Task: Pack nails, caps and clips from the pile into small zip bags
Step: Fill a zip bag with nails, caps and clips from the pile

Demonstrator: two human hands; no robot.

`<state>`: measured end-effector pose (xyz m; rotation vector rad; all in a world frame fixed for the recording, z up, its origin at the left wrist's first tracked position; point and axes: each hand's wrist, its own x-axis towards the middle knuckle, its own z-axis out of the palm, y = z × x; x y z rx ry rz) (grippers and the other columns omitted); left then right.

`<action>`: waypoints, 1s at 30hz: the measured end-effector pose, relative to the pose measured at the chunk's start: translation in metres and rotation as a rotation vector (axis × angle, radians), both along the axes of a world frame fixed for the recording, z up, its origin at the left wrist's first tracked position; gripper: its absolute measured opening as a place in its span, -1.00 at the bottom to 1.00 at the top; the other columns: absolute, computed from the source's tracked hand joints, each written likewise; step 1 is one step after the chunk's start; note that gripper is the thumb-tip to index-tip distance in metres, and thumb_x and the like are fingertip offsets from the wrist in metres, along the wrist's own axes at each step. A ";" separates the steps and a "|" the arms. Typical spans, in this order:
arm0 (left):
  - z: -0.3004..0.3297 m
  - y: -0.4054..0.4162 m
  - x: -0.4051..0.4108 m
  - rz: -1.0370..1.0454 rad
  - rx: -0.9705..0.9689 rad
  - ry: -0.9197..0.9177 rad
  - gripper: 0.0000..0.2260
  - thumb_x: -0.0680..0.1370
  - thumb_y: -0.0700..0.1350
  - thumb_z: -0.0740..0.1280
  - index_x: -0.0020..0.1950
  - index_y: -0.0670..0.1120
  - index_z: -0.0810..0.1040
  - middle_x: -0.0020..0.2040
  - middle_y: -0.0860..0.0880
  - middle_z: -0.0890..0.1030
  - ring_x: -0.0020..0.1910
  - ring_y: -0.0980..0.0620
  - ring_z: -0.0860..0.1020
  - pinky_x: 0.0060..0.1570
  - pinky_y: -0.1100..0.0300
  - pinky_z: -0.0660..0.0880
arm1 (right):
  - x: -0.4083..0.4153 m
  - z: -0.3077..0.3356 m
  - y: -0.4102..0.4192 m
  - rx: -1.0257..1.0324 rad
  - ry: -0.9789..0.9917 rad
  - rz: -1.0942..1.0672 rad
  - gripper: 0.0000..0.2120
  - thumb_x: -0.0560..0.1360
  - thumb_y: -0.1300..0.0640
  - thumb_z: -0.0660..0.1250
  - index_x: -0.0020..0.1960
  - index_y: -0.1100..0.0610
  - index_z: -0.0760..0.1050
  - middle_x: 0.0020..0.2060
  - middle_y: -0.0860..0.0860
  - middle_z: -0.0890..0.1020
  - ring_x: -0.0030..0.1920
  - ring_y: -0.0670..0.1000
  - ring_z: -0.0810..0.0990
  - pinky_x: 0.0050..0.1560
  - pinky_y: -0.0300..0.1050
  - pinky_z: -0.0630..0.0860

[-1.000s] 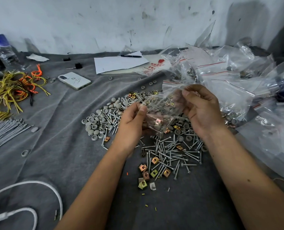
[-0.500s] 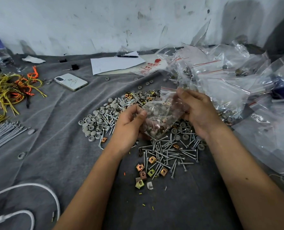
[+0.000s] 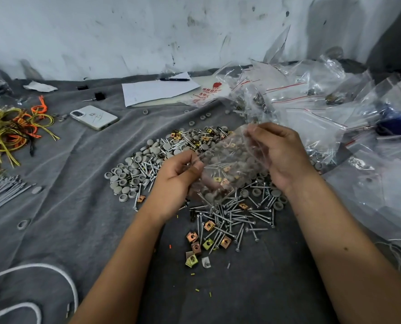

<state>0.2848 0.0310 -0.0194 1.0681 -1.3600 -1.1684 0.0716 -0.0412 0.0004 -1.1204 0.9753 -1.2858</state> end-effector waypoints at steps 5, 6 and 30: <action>0.002 0.000 -0.008 0.043 -0.001 0.146 -0.85 0.73 -0.28 0.15 -0.01 -0.28 0.41 -0.15 -0.40 0.66 -0.41 -0.02 0.66 -0.46 0.24 0.54 | 0.005 -0.002 -0.001 -0.007 -0.098 -0.100 -0.86 0.48 0.03 0.47 0.01 0.05 0.66 0.00 0.00 0.71 0.00 0.02 0.63 0.07 0.04 0.58; 0.001 0.000 -0.009 0.080 -0.005 0.181 -0.84 0.73 -0.28 0.14 -0.03 -0.26 0.41 -0.16 -0.36 0.67 -0.38 -0.01 0.67 -0.44 0.26 0.54 | 0.009 -0.003 0.000 0.002 -0.093 -0.103 -0.74 0.46 -0.04 0.46 0.08 0.07 0.62 0.06 0.02 0.71 0.03 0.04 0.66 0.11 0.10 0.59; 0.002 -0.005 0.005 0.180 0.159 0.234 -0.37 0.59 0.38 0.18 0.02 -0.21 0.62 0.03 -0.28 0.69 0.00 -0.30 0.67 0.20 -0.28 0.54 | 0.025 -0.009 0.020 -0.023 0.147 0.460 -0.79 0.42 0.13 0.46 -0.06 0.27 0.62 -0.19 0.16 0.70 -0.34 0.05 0.68 -0.40 -0.11 0.64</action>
